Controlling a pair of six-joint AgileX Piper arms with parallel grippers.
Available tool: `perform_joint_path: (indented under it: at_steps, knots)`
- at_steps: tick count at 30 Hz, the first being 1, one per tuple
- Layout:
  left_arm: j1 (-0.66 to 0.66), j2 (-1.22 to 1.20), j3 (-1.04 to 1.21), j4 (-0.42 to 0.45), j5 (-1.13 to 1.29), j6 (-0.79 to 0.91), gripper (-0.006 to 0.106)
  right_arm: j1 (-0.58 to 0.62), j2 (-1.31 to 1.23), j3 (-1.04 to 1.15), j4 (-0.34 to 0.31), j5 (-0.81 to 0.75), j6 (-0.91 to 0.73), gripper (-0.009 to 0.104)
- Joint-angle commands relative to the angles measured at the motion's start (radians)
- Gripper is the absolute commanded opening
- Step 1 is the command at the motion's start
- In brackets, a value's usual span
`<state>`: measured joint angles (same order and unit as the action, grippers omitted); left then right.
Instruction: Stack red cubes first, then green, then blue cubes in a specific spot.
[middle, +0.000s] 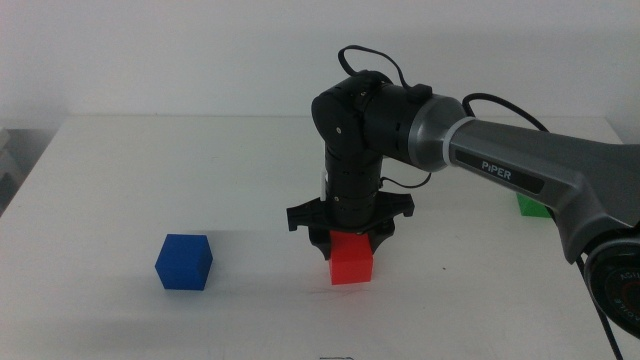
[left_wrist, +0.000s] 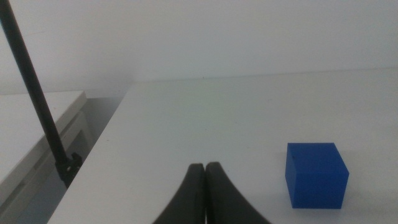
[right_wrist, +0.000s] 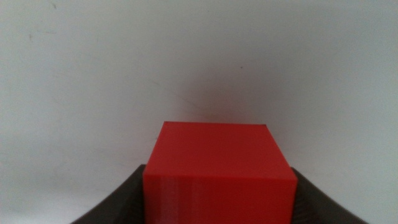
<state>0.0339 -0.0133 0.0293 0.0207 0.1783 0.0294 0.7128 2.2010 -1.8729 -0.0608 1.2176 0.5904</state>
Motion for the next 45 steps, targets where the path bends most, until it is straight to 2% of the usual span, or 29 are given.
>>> perform_joint_path:
  at_steps: [1,18,23,30,37,39,43,45]
  knots:
    - [-0.002,-0.020,-0.003,-0.008,-0.084,-0.001,-0.001,0.002,-0.060,-0.034,0.000,0.039,0.006,-0.001]
    - [-0.002,-0.020,-0.003,-0.008,-0.084,-0.001,-0.001,0.004,-0.022,-0.034,0.003,-0.050,0.049,-0.001]
    - [-0.002,-0.020,-0.003,-0.008,-0.084,-0.001,-0.001,0.004,-0.020,-0.034,0.004,-0.062,0.072,0.004]
    - [-0.002,-0.020,-0.003,-0.008,-0.084,-0.001,-0.001,0.004,-0.020,-0.034,0.003,-0.080,0.096,0.026]
    - [-0.002,-0.020,-0.003,-0.008,-0.084,-0.001,-0.001,0.004,-0.020,-0.034,0.006,-0.093,0.096,0.065]
    - [-0.002,-0.020,-0.003,-0.008,-0.084,-0.001,-0.001,0.004,-0.020,-0.034,0.007,-0.095,0.096,0.073]
    - [-0.002,-0.020,-0.003,-0.008,-0.084,-0.001,-0.001,0.004,-0.054,-0.034,0.011,-0.082,0.081,0.084]
    - [-0.002,-0.020,-0.003,-0.008,-0.084,-0.001,-0.001,0.004,-0.095,-0.034,-0.002,-0.073,0.056,0.084]
